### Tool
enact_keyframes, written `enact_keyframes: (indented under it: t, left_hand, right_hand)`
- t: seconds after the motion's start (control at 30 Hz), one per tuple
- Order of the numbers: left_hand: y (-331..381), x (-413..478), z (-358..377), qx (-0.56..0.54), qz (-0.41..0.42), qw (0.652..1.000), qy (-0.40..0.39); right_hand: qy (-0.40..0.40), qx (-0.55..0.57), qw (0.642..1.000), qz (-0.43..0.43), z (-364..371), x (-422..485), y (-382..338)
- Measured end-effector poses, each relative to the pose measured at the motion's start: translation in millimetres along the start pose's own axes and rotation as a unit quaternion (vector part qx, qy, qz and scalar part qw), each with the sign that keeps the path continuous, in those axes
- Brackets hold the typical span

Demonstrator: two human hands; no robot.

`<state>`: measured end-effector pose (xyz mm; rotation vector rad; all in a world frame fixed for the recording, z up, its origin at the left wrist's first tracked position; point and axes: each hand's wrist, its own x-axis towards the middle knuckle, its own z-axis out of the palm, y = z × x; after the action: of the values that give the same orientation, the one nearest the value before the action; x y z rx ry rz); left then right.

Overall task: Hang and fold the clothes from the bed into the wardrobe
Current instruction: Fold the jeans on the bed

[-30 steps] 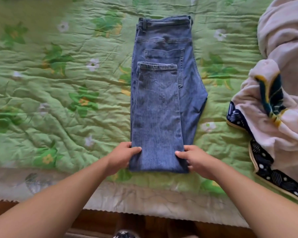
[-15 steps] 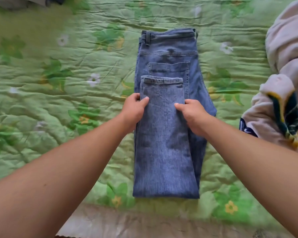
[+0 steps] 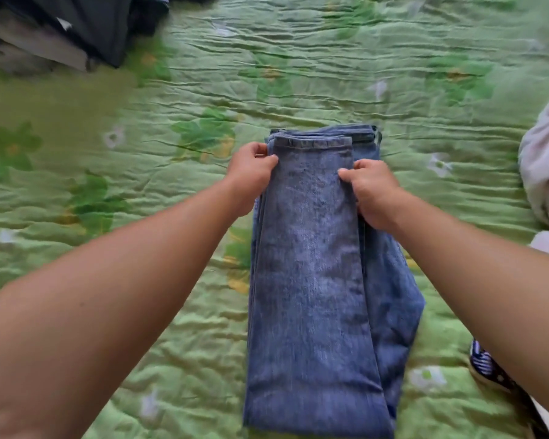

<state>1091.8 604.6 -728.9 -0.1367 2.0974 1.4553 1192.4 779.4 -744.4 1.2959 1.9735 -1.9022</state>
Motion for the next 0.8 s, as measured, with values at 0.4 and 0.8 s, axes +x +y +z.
enact_keyframes:
  t: [0.4,0.8]
  left_hand:
    - [-24,-4,0,-0.050,-0.011,0.998,-0.031]
    - [-49,-89,-15,-0.072,-0.106,0.992,-0.012]
  right_hand:
    - [-0.007,-0.074,0.997,-0.024,-1,10,28]
    - [-0.087,0.064,0.993,0.043,-15,-67,73]
